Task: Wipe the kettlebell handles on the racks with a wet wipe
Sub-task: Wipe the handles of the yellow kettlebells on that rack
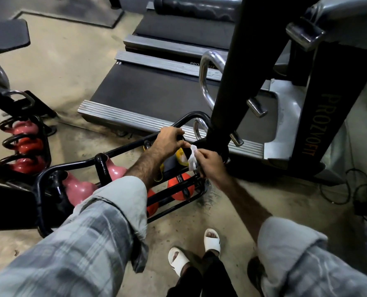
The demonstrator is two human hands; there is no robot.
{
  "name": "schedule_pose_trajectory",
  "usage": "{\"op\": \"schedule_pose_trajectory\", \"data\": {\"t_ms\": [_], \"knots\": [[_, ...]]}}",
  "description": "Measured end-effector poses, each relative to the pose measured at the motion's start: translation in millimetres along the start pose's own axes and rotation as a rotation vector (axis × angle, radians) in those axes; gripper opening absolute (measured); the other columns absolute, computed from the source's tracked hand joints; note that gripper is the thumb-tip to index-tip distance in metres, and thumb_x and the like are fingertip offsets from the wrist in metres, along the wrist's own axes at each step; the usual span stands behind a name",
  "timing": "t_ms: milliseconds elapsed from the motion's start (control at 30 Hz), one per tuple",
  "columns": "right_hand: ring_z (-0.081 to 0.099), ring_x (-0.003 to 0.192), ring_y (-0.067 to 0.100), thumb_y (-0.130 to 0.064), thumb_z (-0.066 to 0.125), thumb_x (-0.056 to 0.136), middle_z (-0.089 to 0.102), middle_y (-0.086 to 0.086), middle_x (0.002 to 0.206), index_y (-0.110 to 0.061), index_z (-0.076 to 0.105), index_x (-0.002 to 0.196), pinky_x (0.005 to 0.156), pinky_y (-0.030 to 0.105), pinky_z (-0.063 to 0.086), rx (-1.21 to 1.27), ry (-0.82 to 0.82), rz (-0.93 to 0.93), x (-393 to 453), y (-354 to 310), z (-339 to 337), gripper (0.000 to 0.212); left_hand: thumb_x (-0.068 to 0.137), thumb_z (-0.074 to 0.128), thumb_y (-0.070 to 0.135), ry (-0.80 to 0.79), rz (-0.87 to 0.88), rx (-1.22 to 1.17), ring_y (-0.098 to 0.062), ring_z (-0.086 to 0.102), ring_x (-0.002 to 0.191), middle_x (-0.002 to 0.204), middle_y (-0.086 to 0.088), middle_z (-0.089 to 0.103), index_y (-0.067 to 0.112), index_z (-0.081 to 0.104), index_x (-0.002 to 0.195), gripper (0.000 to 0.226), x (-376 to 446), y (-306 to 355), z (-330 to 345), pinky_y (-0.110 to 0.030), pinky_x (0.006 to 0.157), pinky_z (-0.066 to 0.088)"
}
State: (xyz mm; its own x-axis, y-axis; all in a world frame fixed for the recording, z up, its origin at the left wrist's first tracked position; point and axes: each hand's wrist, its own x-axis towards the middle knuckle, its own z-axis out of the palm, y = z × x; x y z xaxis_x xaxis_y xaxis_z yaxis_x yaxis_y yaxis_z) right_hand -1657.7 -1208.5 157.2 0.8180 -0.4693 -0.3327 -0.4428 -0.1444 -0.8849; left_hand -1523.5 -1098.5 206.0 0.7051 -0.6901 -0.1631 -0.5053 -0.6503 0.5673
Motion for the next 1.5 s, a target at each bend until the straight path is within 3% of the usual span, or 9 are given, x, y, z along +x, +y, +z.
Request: {"op": "schedule_pose_trajectory", "data": {"t_ms": [200,333,500,633,833,967,1100,1233,1500], "knots": [[0.064,0.086,0.009,-0.010,0.069,0.085,0.068,-0.002,0.100,-0.013,0.074,0.104,0.070,0.028,0.054,-0.208,0.289,-0.528,-25,22,7,0.019,0.071,0.079,0.035,0.004,-0.019,-0.013,-0.031,0.059,0.073,0.069,-0.015,0.062,0.005,0.059,0.069,0.036,-1,-4,-1,-0.037,0.063,0.041],[0.062,0.085,0.016,-0.028,0.058,0.094,0.062,-0.002,0.108,-0.022,0.070,0.104,0.060,0.032,0.052,-0.654,0.154,-0.862,-8,10,-3,0.016,0.072,0.077,0.036,0.024,-0.028,-0.010,-0.030,0.060,0.074,0.069,-0.013,0.062,0.010,0.057,0.066,0.034,-1,-4,0,-0.032,0.060,0.037],[0.049,0.090,0.022,-0.014,0.065,0.085,0.064,0.003,0.108,-0.020,0.071,0.095,0.057,0.032,0.045,-1.079,-0.091,-1.327,10,9,-14,0.013,0.072,0.078,0.037,0.006,-0.050,-0.047,-0.028,0.066,0.085,0.077,-0.013,0.069,0.003,0.065,0.077,0.037,1,-3,-1,-0.038,0.073,0.050],[0.063,0.091,0.024,-0.017,0.066,0.081,0.065,0.002,0.109,-0.019,0.072,0.093,0.053,0.032,0.050,-1.230,-0.281,-1.278,8,14,-18,0.013,0.071,0.078,0.038,0.004,-0.047,-0.026,-0.028,0.064,0.078,0.073,-0.013,0.067,0.011,0.056,0.066,0.035,1,0,-1,-0.031,0.062,0.042],[0.061,0.076,0.021,-0.020,0.046,0.088,0.070,-0.002,0.101,-0.017,0.073,0.093,0.052,0.029,0.045,-1.170,-0.173,-1.295,4,11,-20,0.027,0.070,0.078,0.037,0.009,-0.067,-0.042,-0.029,0.064,0.076,0.070,-0.013,0.066,0.009,0.055,0.066,0.037,-2,1,-1,-0.037,0.063,0.047],[0.067,0.085,0.024,-0.015,0.063,0.080,0.072,0.001,0.097,-0.018,0.073,0.097,0.058,0.030,0.053,-1.088,-0.287,-1.144,-6,24,-15,0.020,0.070,0.079,0.036,0.005,-0.055,-0.041,-0.030,0.063,0.079,0.072,-0.014,0.065,0.008,0.057,0.069,0.035,-4,1,-1,-0.038,0.067,0.046],[0.064,0.074,0.022,-0.023,0.057,0.093,0.071,-0.002,0.102,-0.020,0.072,0.097,0.055,0.033,0.053,-0.818,-0.124,-1.038,-18,14,-24,0.016,0.071,0.079,0.034,0.011,-0.053,-0.063,-0.028,0.065,0.088,0.086,-0.015,0.070,0.003,0.065,0.087,0.038,-4,0,-2,-0.039,0.076,0.050],[0.064,0.083,0.019,-0.021,0.062,0.094,0.069,0.002,0.100,-0.012,0.072,0.097,0.068,0.036,0.054,-0.523,0.072,-0.877,-20,6,-22,0.014,0.071,0.079,0.034,0.010,-0.042,-0.072,-0.025,0.067,0.086,0.082,-0.009,0.071,0.007,0.064,0.085,0.033,-6,1,0,-0.039,0.075,0.052],[0.058,0.087,0.007,-0.030,0.054,0.093,0.056,0.003,0.101,-0.010,0.069,0.090,0.069,0.019,0.052,-0.507,-0.021,-0.790,-33,31,-19,0.026,0.071,0.080,0.029,0.064,-0.057,-0.085,-0.031,0.062,0.101,0.107,-0.021,0.067,-0.002,0.066,0.101,0.045,-14,4,2,-0.042,0.087,0.049]]}}
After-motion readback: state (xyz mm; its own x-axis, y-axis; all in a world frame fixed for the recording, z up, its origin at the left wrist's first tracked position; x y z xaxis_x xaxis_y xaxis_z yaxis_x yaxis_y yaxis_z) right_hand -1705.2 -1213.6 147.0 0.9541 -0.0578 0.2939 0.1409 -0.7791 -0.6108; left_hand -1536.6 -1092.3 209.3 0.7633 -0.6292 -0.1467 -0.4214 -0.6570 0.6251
